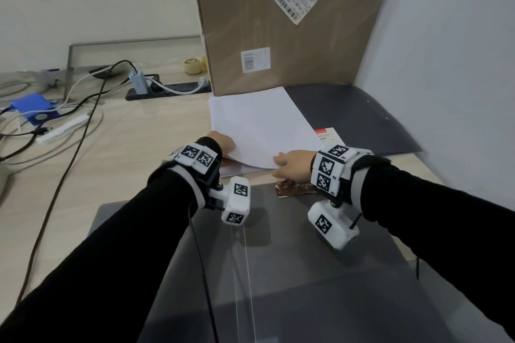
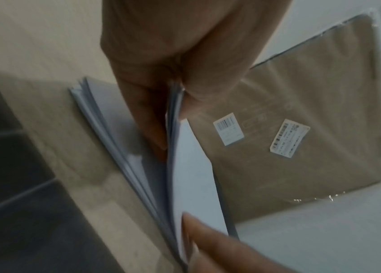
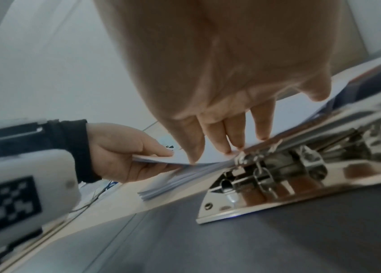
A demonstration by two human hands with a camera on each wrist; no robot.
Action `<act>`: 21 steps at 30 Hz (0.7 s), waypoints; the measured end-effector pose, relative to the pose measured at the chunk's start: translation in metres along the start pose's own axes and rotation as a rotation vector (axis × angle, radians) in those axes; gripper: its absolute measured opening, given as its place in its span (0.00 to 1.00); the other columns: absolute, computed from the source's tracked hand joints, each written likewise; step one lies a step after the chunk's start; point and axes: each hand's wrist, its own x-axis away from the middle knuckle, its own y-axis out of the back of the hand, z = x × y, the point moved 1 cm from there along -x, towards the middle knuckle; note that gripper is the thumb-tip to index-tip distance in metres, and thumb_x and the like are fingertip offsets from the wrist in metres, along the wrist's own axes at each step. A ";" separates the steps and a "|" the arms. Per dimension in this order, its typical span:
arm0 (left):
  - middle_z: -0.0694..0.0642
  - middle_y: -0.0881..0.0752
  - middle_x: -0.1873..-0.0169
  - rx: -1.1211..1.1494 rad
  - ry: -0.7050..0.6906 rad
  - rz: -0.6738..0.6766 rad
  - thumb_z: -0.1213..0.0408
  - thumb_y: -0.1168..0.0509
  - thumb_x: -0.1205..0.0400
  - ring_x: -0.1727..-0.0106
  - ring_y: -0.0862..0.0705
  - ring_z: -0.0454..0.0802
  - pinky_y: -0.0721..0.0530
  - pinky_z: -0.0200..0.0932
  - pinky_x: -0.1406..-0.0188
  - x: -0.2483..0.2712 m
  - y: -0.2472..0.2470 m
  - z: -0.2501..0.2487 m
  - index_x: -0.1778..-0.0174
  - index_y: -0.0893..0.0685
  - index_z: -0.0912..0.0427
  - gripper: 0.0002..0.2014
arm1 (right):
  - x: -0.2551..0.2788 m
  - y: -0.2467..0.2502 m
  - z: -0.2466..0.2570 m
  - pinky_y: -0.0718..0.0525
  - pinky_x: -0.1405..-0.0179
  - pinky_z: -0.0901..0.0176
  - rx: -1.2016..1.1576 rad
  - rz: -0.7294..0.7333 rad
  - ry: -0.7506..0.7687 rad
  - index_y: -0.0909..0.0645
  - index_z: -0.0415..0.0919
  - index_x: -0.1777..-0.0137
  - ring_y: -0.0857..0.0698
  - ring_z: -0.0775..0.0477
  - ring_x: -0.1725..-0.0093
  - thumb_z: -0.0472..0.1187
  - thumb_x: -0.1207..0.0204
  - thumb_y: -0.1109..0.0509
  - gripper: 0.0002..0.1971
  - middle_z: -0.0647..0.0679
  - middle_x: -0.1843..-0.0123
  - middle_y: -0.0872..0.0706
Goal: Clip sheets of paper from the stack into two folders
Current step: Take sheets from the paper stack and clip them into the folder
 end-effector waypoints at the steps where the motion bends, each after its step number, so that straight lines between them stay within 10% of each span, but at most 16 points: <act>1: 0.68 0.20 0.32 -0.058 -0.022 -0.022 0.72 0.40 0.18 0.41 0.16 0.60 0.15 0.49 0.41 0.002 0.000 -0.002 0.28 0.28 0.72 0.21 | 0.000 0.001 -0.001 0.35 0.24 0.51 -0.071 -0.029 -0.001 0.32 0.34 0.23 0.31 0.40 0.22 0.46 0.15 0.45 0.24 0.40 0.21 0.30; 11: 0.63 0.20 0.43 0.274 -0.280 -0.068 0.77 0.45 0.19 0.51 0.19 0.59 0.19 0.52 0.52 0.055 0.052 0.022 0.32 0.30 0.64 0.18 | 0.035 0.035 -0.031 0.28 0.31 0.58 -0.733 -0.574 0.024 0.28 0.42 0.26 0.24 0.49 0.27 0.48 0.23 0.30 0.26 0.47 0.26 0.23; 14: 0.60 0.16 0.46 0.389 -0.332 0.075 0.77 0.44 0.16 0.53 0.16 0.57 0.16 0.52 0.51 0.084 0.072 0.039 0.40 0.27 0.59 0.12 | 0.052 0.039 -0.040 0.24 0.30 0.47 -0.964 -0.417 -0.059 0.38 0.43 0.20 0.23 0.43 0.29 0.56 0.30 0.25 0.42 0.45 0.25 0.25; 18: 0.58 0.14 0.45 0.419 -0.315 0.247 0.76 0.43 0.16 0.53 0.13 0.55 0.10 0.47 0.56 0.111 0.091 0.062 0.37 0.26 0.58 0.14 | 0.069 0.025 -0.036 0.11 0.52 0.56 -1.247 -0.112 0.033 0.19 0.39 0.40 0.11 0.48 0.56 0.42 0.21 0.32 0.12 0.43 0.45 0.12; 21: 0.63 0.15 0.41 0.270 -0.267 0.262 0.75 0.39 0.18 0.51 0.12 0.59 0.13 0.57 0.46 0.122 0.092 0.076 0.36 0.27 0.60 0.15 | 0.075 0.007 -0.027 0.11 0.67 0.64 -1.264 -0.160 0.067 0.21 0.36 0.38 0.10 0.53 0.65 0.30 0.19 0.38 0.12 0.44 0.51 0.12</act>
